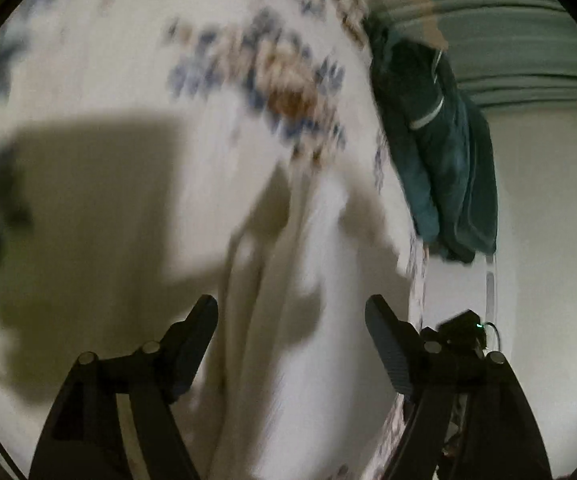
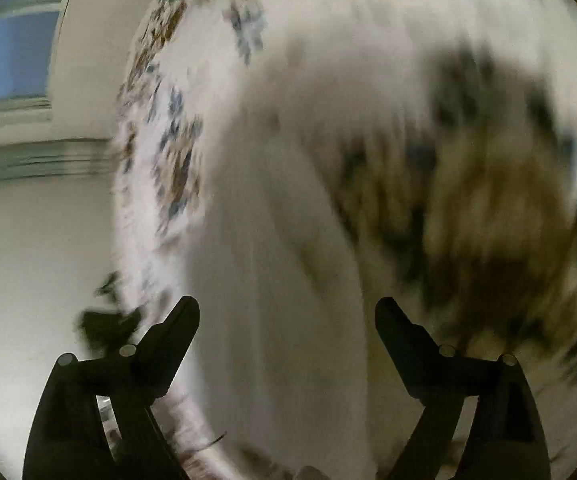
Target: Fold small clothes
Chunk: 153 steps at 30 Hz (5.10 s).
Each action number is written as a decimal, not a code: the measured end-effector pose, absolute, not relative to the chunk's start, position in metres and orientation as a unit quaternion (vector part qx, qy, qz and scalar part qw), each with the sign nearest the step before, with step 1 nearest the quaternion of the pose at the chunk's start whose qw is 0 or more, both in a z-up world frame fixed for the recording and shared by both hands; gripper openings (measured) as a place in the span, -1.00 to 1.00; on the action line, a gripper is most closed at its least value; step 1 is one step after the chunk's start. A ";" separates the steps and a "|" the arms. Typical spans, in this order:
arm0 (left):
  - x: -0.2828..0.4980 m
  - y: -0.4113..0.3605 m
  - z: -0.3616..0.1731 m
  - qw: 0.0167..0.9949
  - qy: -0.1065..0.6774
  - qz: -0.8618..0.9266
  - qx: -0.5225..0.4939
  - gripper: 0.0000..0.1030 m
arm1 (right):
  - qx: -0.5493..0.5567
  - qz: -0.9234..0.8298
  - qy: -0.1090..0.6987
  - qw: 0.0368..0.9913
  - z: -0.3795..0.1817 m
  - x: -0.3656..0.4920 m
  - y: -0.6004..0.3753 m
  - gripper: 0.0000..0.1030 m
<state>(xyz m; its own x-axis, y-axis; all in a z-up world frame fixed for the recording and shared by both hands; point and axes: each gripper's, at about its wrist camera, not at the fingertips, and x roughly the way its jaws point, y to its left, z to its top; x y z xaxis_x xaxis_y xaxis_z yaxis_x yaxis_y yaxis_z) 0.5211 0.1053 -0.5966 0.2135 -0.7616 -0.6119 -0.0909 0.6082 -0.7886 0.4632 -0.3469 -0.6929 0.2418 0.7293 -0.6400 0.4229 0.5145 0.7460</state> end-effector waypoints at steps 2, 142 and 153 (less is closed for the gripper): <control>0.509 0.093 -0.618 0.661 0.600 -0.261 -0.369 0.44 | 0.502 0.146 0.615 0.590 -0.722 0.446 -0.332 0.77; 0.334 0.085 -0.518 0.667 0.554 -0.295 -0.402 -0.54 | 0.440 0.209 0.615 0.621 -0.627 0.253 -0.241 -0.18; 0.539 0.092 -0.474 0.737 0.508 -0.280 -0.347 -0.51 | 0.422 0.238 0.555 0.676 -0.582 0.465 -0.241 -0.18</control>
